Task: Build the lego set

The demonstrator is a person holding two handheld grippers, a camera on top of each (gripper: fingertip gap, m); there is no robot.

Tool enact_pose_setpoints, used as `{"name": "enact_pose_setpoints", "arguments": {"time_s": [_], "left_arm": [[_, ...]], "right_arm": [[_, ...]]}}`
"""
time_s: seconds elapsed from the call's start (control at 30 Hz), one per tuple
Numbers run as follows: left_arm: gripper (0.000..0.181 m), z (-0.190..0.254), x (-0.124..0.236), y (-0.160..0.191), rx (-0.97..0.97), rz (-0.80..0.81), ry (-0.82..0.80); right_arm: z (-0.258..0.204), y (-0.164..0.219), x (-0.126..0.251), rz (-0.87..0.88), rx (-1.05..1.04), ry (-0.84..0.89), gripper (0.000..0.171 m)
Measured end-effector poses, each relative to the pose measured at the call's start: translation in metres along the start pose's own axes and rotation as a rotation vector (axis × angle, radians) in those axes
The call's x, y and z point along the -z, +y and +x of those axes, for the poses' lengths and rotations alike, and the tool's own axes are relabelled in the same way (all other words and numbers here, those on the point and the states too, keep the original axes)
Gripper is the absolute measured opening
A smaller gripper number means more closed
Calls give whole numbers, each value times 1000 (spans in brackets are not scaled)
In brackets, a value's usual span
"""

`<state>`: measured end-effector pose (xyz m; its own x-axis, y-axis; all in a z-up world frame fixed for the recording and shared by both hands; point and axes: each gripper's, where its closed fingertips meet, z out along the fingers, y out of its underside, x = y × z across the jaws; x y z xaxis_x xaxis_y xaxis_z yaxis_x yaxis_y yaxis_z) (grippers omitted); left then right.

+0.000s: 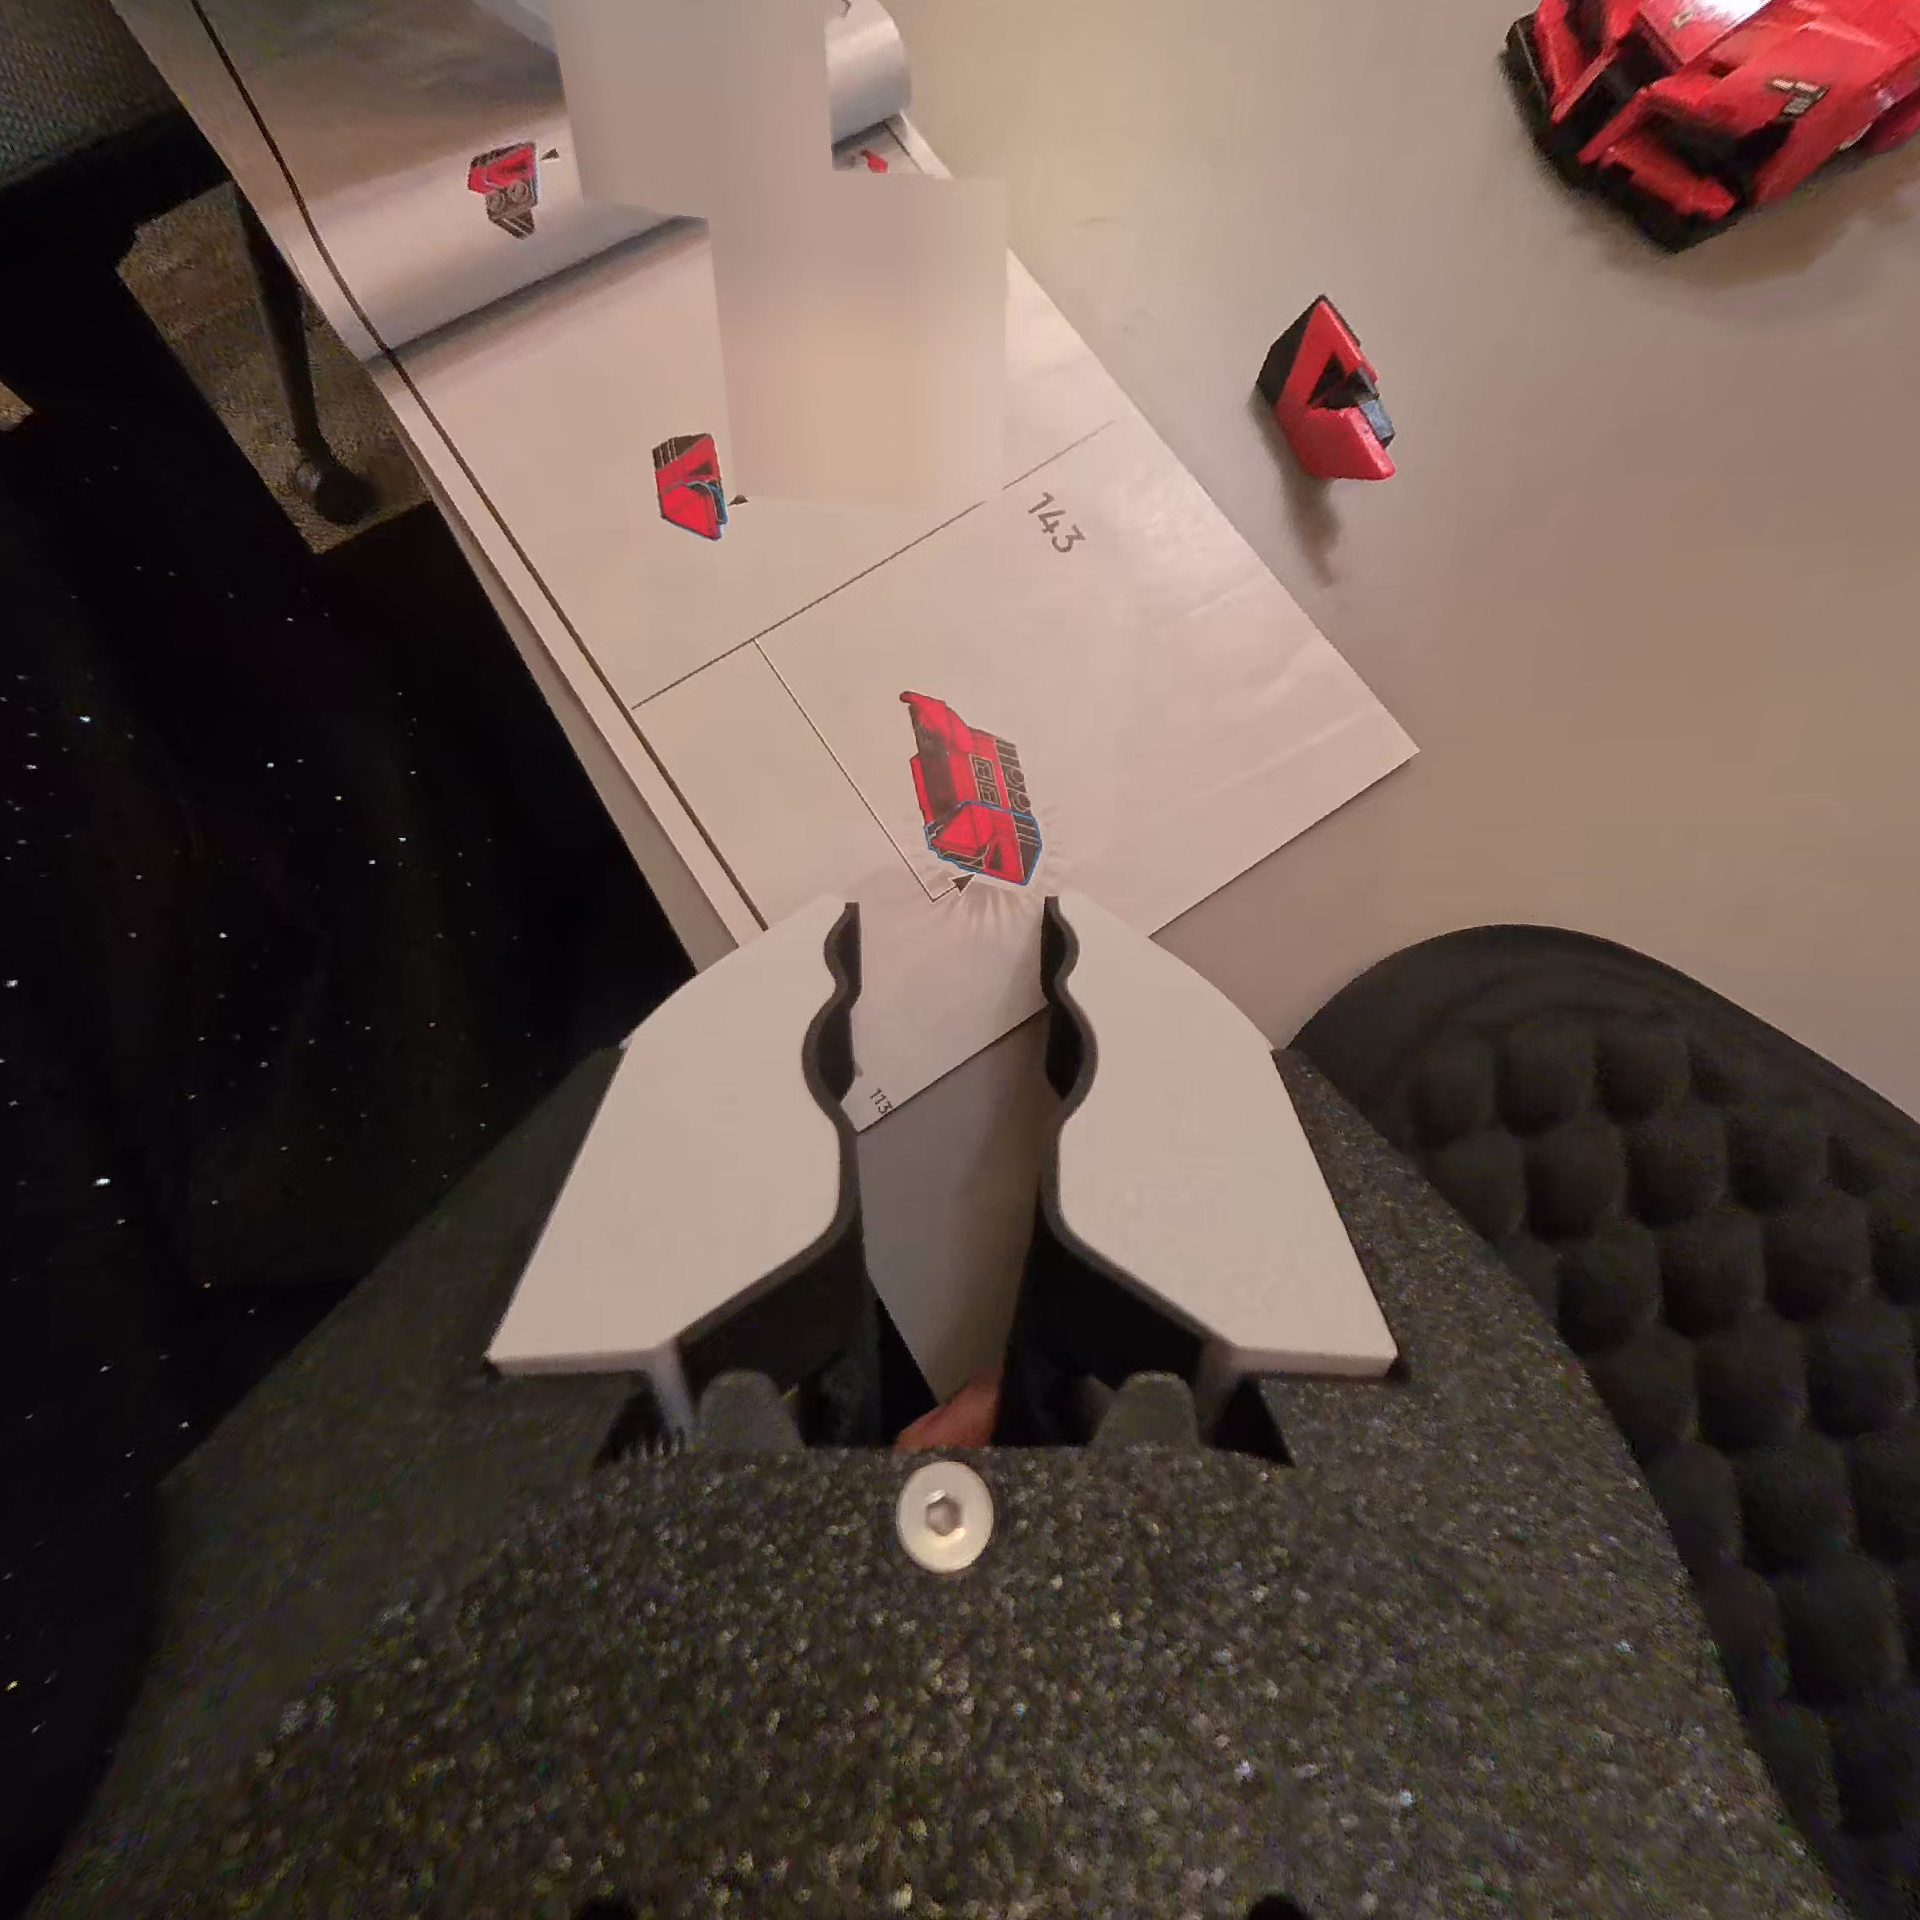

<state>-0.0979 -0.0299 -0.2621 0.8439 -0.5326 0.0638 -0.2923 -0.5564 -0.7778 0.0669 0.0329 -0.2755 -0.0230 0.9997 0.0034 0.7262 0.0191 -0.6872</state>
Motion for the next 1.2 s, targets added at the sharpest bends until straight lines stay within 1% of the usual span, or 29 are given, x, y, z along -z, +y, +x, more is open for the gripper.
{"name": "enact_pose_setpoints", "arguments": {"time_s": [0.2,0.23,0.27,0.4,0.47,0.5,0.57,0.67,0.73,0.77,0.83,0.9,0.93,1.07,1.13,1.2], "left_arm": [[7,0,0,0,-8,-2,-5],[8,0,0,0,-9,-3,-5],[8,0,0,0,-10,-3,-7],[8,0,0,0,-17,-3,-12],[8,0,0,-1,-13,3,-9],[13,1,1,-2,-20,16,-9],[24,5,6,-9,-56,54,-8],[30,27,13,-34,-165,127,18],[31,41,8,-47,-237,146,10],[30,46,1,-48,-266,134,8],[26,46,-17,-40,-293,72,-10],[14,36,-34,-21,-249,-21,-33],[9,35,-38,-15,-222,-61,-13],[5,37,-39,-13,-165,-81,44],[4,38,-39,-13,-152,-83,59],[3,38,-39,-13,-149,-83,64]], "right_arm": [[0,0,0,10,9,1,34],[-3,0,1,5,23,-22,39],[-10,1,1,10,43,-74,53],[-17,-10,14,138,31,-166,63],[-22,-12,19,179,17,-218,64],[-24,-12,20,186,20,-244,66],[-26,-12,22,201,23,-265,68],[-28,-12,22,205,22,-284,69],[-30,-10,21,189,40,-288,71],[-31,-9,20,177,52,-288,72],[-33,-6,18,152,74,-285,74],[-34,-4,16,132,99,-271,74],[-35,-2,15,117,114,-261,74],[-37,8,4,-7,233,-189,76],[-38,9,1,-37,282,-151,78],[-41,7,-1,-42,275,-146,82]]}}
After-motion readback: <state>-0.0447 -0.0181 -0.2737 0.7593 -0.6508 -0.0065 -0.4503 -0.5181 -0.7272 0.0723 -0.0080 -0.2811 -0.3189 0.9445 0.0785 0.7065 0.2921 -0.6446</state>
